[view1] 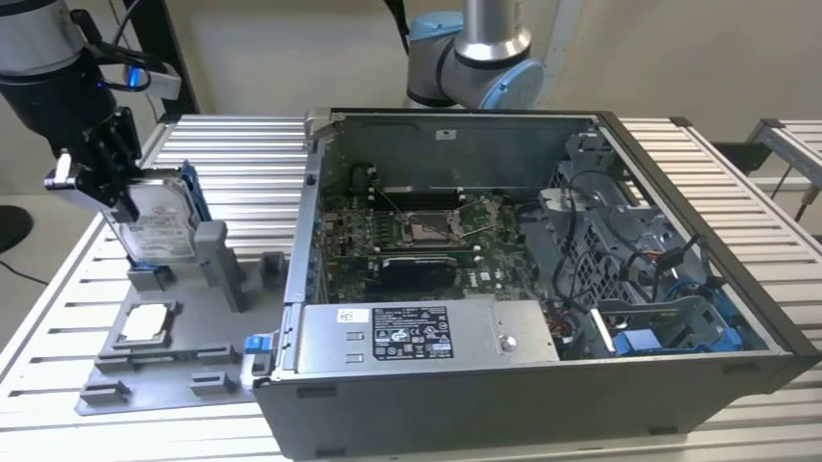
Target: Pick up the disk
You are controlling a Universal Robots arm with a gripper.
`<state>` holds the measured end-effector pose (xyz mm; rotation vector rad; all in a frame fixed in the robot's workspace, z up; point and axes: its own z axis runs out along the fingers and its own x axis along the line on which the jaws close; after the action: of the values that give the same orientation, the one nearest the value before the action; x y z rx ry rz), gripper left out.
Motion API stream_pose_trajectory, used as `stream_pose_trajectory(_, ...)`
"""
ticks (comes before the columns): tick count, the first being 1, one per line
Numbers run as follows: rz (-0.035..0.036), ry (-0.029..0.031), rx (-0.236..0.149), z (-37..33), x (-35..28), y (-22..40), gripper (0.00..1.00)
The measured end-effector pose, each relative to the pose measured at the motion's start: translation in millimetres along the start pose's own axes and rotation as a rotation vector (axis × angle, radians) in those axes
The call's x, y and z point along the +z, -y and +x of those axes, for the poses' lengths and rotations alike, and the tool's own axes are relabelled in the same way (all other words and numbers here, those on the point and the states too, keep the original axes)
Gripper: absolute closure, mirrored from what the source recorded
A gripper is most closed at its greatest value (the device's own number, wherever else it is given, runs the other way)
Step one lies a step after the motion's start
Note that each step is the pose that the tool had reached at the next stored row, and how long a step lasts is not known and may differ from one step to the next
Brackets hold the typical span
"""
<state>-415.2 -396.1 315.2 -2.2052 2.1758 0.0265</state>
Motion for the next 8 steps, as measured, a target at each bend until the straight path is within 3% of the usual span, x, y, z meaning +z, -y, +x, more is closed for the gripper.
stream_pose_trajectory(8,0.0,0.0009,0.0,-1.2,-35.8,-0.3,1.0)
